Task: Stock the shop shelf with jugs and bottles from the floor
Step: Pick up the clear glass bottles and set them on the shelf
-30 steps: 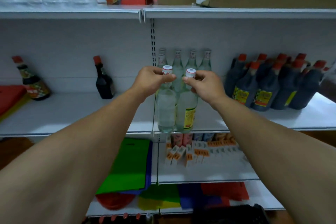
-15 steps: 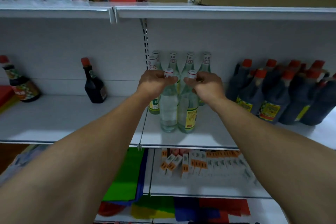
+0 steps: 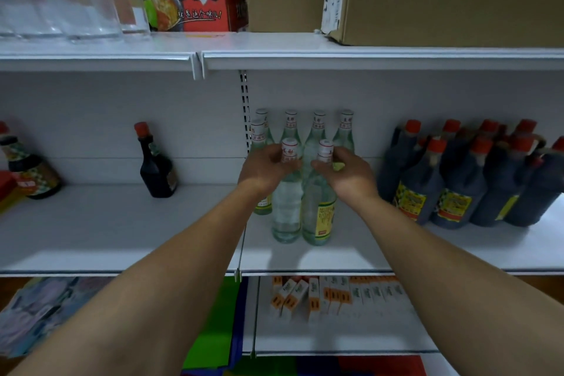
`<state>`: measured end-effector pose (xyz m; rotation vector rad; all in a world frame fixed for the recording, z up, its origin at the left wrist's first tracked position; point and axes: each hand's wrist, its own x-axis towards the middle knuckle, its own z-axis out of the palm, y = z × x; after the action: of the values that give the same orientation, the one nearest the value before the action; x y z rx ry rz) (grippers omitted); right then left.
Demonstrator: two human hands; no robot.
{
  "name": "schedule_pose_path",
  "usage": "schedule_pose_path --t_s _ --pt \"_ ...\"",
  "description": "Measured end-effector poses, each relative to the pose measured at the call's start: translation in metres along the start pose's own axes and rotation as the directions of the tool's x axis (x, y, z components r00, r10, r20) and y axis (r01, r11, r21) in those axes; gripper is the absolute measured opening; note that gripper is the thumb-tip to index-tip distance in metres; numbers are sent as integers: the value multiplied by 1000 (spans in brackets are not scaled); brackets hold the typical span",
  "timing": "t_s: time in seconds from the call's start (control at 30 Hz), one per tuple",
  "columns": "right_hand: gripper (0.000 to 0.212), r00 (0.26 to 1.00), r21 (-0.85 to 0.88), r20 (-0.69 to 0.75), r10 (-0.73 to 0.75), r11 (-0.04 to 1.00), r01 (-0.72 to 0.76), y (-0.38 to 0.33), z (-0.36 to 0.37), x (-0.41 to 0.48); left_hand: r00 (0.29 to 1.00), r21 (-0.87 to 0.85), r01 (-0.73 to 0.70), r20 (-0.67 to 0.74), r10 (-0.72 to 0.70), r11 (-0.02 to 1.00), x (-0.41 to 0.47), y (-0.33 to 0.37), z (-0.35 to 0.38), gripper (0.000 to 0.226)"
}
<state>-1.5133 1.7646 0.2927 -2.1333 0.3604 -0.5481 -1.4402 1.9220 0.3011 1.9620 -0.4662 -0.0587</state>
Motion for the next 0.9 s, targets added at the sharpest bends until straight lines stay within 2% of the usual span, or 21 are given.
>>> schedule_pose_path --t_s 0.13,0.27,0.33,0.43,0.6,0.77,0.9 --pt "48 994 -94 98 52 995 -43 18 3 -12 995 119 -102 19 101 988 -12 -28 4 68" --pt "61 989 -162 120 82 985 -62 30 9 -24 961 243 -219 -116 252 945 -19 -50 5 97" --pt "70 993 -197 80 83 978 -65 33 15 -29 964 262 -189 -133 229 947 -20 -60 5 116" --pt "67 996 -196 32 87 977 -79 33 23 -28 991 127 -40 -119 56 991 -18 -68 6 135" --pt "54 984 -150 58 170 976 -160 35 25 -17 995 68 80 -62 -76 995 -6 -79 10 148" --pt "53 976 -102 64 209 974 -202 34 28 -10 999 11 40 -23 -40 999 3 -113 15 144" --pt "51 974 -81 55 219 973 -214 37 32 -5 997 17 40 -74 -39 999 -3 -100 14 141"
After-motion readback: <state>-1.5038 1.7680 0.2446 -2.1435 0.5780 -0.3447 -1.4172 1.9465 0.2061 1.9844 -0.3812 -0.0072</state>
